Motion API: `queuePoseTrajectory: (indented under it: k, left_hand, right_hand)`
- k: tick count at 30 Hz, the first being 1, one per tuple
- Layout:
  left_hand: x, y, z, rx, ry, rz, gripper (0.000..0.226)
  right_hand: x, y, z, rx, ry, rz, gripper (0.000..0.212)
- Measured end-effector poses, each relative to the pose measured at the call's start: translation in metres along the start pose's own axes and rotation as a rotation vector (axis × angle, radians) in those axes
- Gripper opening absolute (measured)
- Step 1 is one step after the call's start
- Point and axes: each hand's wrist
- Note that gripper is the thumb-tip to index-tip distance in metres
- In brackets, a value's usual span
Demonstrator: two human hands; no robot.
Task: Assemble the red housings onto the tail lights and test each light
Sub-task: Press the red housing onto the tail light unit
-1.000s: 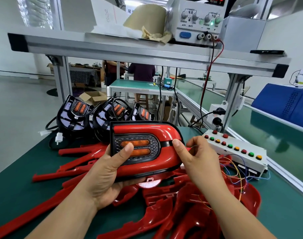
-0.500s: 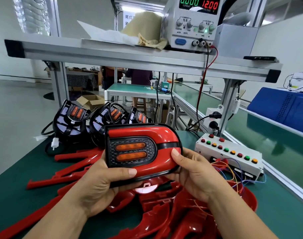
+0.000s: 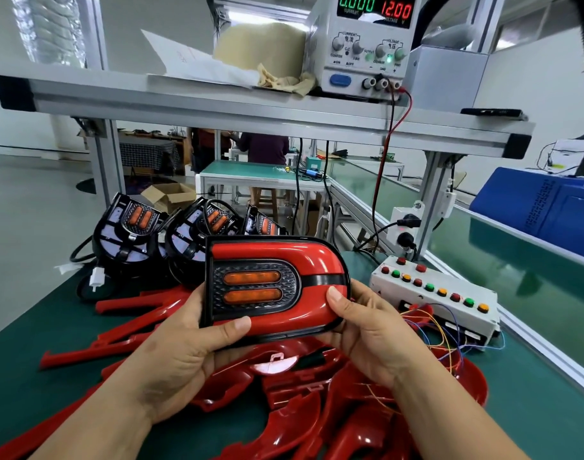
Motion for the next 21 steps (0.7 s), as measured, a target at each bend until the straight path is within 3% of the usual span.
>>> queuePoseTrajectory:
  k: [8, 21]
  left_hand:
    - [-0.0026, -0.0008, 0.0011, -0.056, -0.002, -0.005, 0.05]
    - [-0.0026, 0.0017, -0.0008, -0.029, 0.004, -0.008, 0.052]
  right_hand:
    - [-0.0004, 0.001, -0.0001, 0.002, 0.005, 0.006, 0.056]
    - [-0.0006, -0.0015, 0.0053, -0.044, -0.061, -0.05, 0.051]
Point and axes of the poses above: each hand's wrist, its own x-axis away from the middle knuckle, its own z-axis out of the back of the hand, y = z × x, and after that the axes turned 12 degrees about z, right-handed
